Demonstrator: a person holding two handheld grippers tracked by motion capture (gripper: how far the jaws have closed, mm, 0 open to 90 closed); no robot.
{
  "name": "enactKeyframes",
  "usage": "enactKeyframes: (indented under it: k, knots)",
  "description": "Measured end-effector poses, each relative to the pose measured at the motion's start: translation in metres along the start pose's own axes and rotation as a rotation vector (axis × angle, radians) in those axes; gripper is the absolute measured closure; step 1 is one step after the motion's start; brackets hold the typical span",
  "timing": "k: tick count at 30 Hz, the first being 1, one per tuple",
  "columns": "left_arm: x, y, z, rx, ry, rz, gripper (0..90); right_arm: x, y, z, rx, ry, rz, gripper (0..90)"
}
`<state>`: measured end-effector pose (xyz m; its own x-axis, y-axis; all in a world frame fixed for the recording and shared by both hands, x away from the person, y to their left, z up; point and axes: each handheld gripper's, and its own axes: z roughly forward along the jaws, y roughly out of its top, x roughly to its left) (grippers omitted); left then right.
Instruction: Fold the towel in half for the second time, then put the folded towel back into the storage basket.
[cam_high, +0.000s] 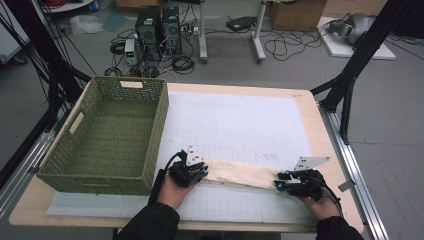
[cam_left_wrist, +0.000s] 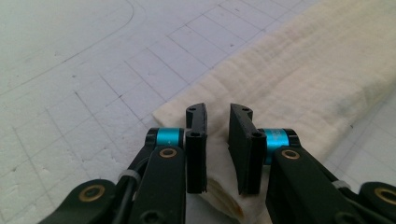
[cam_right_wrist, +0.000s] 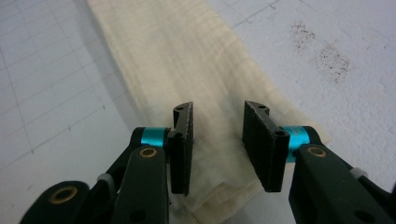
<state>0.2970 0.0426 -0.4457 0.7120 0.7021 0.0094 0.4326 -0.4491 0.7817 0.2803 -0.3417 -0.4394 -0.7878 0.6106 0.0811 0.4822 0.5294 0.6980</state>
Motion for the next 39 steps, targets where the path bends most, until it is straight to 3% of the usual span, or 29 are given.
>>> enactKeyframes:
  k: [20, 26, 32, 39]
  knots:
    - [-0.002, -0.001, 0.000, -0.005, 0.012, 0.008, 75.5, 0.003, 0.004, 0.000, 0.008, -0.012, 0.009, 57.0]
    - [-0.003, -0.001, 0.000, -0.006, 0.020, 0.007, 75.3, 0.006, 0.007, -0.009, -0.034, -0.038, 0.006, 55.9]
    - [-0.004, -0.001, 0.000, -0.005, 0.021, 0.006, 75.2, 0.005, 0.001, -0.005, 0.010, -0.033, 0.002, 57.4]
    - [-0.003, 0.000, 0.000, -0.002, 0.018, 0.007, 74.6, 0.005, -0.002, -0.006, 0.002, -0.032, 0.016, 57.3]
